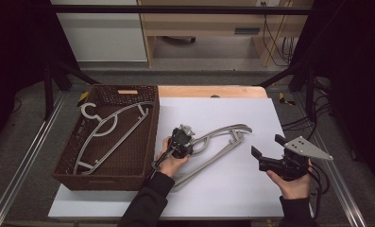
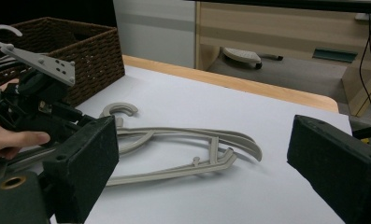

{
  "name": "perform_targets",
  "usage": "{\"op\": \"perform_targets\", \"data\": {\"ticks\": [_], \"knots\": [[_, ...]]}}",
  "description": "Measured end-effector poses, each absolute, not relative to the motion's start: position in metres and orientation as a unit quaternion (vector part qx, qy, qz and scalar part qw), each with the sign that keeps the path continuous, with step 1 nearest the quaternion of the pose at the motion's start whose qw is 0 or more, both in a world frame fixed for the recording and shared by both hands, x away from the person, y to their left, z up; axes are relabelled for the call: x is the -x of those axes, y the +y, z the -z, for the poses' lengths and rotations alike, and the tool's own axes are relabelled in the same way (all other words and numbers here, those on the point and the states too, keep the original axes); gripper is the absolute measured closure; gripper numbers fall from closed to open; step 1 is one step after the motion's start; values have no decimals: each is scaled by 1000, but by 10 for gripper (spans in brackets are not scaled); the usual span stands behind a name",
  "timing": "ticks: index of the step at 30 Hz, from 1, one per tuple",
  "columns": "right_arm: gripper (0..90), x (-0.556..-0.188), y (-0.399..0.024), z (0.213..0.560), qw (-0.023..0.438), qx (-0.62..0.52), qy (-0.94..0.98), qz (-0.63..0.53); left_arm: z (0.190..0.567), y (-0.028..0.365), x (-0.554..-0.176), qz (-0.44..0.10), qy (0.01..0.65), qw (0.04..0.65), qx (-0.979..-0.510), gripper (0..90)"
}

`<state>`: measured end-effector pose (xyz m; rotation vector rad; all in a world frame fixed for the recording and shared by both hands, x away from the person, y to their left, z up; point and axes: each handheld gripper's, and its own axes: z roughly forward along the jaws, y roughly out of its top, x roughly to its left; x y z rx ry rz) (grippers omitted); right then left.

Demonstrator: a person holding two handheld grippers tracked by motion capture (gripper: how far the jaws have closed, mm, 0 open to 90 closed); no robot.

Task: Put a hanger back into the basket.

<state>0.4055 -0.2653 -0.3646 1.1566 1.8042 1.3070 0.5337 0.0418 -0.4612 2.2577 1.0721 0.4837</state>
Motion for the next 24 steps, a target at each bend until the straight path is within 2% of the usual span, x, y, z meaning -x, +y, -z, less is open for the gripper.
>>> {"op": "perform_targets", "data": {"ticks": [5,9,24], "knots": [[92,-406,-264,365,310,-438,684,-495,463,39,-536,-172,402,285,-853,703],[93,-406,-265,365,309,-438,684,-495,464,38,-537,-161,405,286,-854,764],[93,-406,-265,366,309,-438,684,-494,458,38,-533,-165,395,274,-862,810]]}}
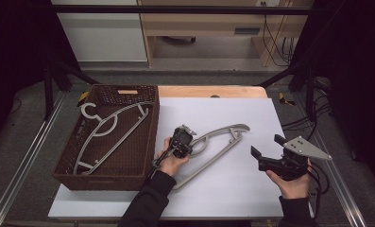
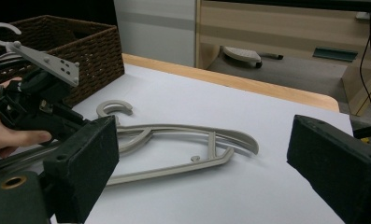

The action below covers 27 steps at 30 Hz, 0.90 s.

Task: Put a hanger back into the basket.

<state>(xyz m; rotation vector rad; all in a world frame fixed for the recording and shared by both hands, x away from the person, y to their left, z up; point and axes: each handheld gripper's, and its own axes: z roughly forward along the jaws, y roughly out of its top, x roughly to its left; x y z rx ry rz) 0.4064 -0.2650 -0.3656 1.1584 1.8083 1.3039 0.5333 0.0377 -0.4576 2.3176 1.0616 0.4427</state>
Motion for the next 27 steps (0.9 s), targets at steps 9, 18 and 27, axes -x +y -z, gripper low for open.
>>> {"op": "perform_targets", "data": {"ticks": [9,18,27], "knots": [[93,-406,-266,365,311,-438,684,-495,451,37,-528,-172,390,279,-861,821],[93,-406,-266,365,311,-439,683,-494,433,39,-518,-173,384,297,-857,821],[91,-405,-269,364,310,-443,678,-498,410,43,-504,-181,380,323,-848,821]]}}
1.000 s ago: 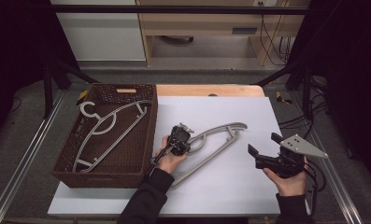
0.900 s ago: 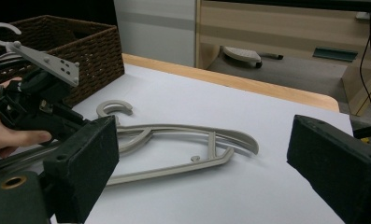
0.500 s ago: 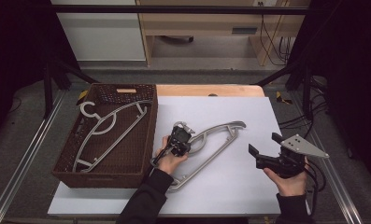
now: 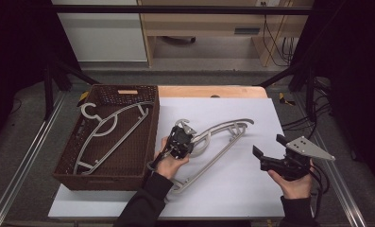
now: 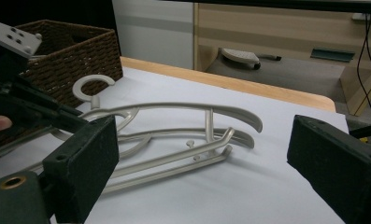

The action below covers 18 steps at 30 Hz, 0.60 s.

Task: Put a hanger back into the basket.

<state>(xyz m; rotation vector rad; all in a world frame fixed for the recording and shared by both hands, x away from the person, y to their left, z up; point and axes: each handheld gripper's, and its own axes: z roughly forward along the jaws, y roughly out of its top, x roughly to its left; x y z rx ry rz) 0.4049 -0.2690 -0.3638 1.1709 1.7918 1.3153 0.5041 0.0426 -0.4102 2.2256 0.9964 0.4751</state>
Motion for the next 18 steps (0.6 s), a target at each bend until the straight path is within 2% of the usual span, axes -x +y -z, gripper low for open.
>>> {"op": "perform_targets", "data": {"ticks": [18], "knots": [[91,-405,-273,364,310,-447,675,-497,344,66,-480,-225,359,372,-826,821]]}}
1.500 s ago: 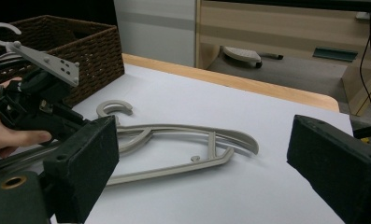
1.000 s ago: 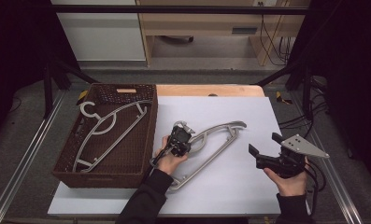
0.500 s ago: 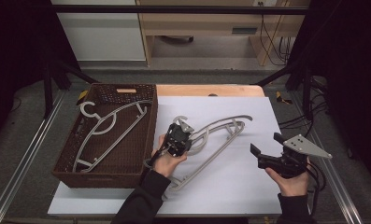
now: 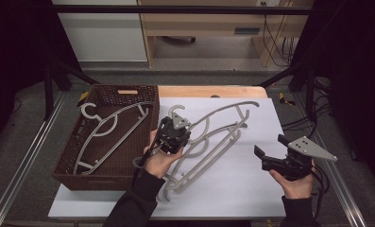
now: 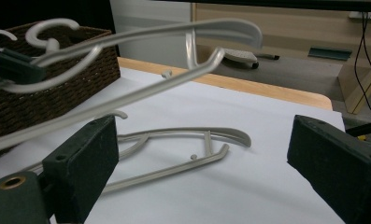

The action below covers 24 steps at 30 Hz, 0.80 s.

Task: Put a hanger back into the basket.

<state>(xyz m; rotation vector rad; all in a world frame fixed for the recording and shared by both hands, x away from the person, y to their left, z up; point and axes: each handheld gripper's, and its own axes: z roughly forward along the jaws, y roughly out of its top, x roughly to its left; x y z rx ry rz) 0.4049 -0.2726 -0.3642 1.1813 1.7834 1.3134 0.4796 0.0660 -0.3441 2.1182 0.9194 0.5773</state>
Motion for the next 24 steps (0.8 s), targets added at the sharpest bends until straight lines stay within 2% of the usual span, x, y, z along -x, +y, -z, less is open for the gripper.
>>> {"op": "perform_targets", "data": {"ticks": [24], "knots": [[87,-407,-272,367,310,-449,679,-492,276,126,-470,-278,367,394,-796,822]]}}
